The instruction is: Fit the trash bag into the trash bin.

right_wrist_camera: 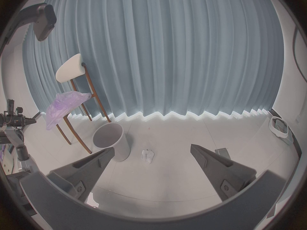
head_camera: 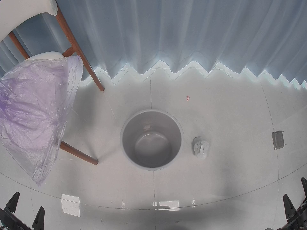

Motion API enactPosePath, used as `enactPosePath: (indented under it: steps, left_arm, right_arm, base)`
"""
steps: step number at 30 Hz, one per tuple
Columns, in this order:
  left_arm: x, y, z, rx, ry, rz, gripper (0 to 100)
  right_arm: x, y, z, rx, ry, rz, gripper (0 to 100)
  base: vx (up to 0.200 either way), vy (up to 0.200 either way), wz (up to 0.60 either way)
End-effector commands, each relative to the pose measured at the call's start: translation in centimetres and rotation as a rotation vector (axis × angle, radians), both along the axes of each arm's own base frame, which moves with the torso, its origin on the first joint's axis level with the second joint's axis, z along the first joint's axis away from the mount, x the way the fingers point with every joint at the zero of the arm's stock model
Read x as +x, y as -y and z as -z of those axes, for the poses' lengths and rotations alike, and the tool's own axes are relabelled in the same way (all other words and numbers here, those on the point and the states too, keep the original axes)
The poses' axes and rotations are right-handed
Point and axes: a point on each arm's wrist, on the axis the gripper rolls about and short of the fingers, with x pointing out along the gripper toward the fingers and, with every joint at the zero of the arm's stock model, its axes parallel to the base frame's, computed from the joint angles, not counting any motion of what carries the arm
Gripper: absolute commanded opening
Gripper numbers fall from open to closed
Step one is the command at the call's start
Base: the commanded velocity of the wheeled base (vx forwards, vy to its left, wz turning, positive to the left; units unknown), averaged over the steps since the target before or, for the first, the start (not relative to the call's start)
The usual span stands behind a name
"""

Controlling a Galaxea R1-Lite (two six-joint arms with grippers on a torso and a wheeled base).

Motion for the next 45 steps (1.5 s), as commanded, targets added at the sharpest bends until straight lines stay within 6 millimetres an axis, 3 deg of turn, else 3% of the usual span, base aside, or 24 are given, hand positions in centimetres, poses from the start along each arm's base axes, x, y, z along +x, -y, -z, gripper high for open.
enactPosePath:
  steps: [1,8,14,19,24,28,33,38,45]
  left_arm:
    - [0.0,0.0,0.5,0.0,-0.002,0.0,100]
    - [0.0,0.0,0.5,-0.001,0.0,-0.004,100]
    - [0.0,-0.2,-0.8,0.095,0.13,-0.116,100]
    - [-0.1,0.0,-1.2,0.194,0.147,-0.008,100]
    - [0.4,0.3,-3.2,0.224,0.1,0.12,100]
    - [2.2,0.3,-6.3,0.215,0.01,0.17,100]
    - [6.3,0.4,-10.8,0.206,-0.088,0.2,100]
    - [9.6,0.5,-13.3,0.203,-0.106,0.213,100]
    - [13.3,1.7,-14.9,0.194,-0.148,0.374,100]
  right_arm:
    - [0.0,0.0,0.5,0.0,-0.001,-0.001,100]
    - [0.0,0.0,0.5,0.0,-0.001,-0.001,100]
    - [0.0,0.0,0.5,0.0,-0.001,-0.001,100]
    - [0.0,0.0,0.5,-0.003,-0.001,-0.001,100]
    - [0.0,0.0,0.5,-0.002,-0.001,-0.001,100]
    - [0.0,0.0,0.5,-0.002,-0.001,-0.001,100]
    - [0.0,0.0,0.5,-0.002,-0.001,-0.001,100]
    - [0.0,0.0,0.5,-0.002,-0.001,-0.001,100]
    - [0.0,0.0,0.5,0.001,-0.001,-0.001,100]
  base:
    - [0.0,0.0,0.0]
    - [0.0,0.0,0.0]
    - [0.0,0.0,0.0]
    - [0.0,0.0,0.0]
    - [0.0,0.0,0.0]
    - [0.0,0.0,0.0]
    - [0.0,0.0,0.0]
    - [0.0,0.0,0.0]
    - [0.0,0.0,0.0]
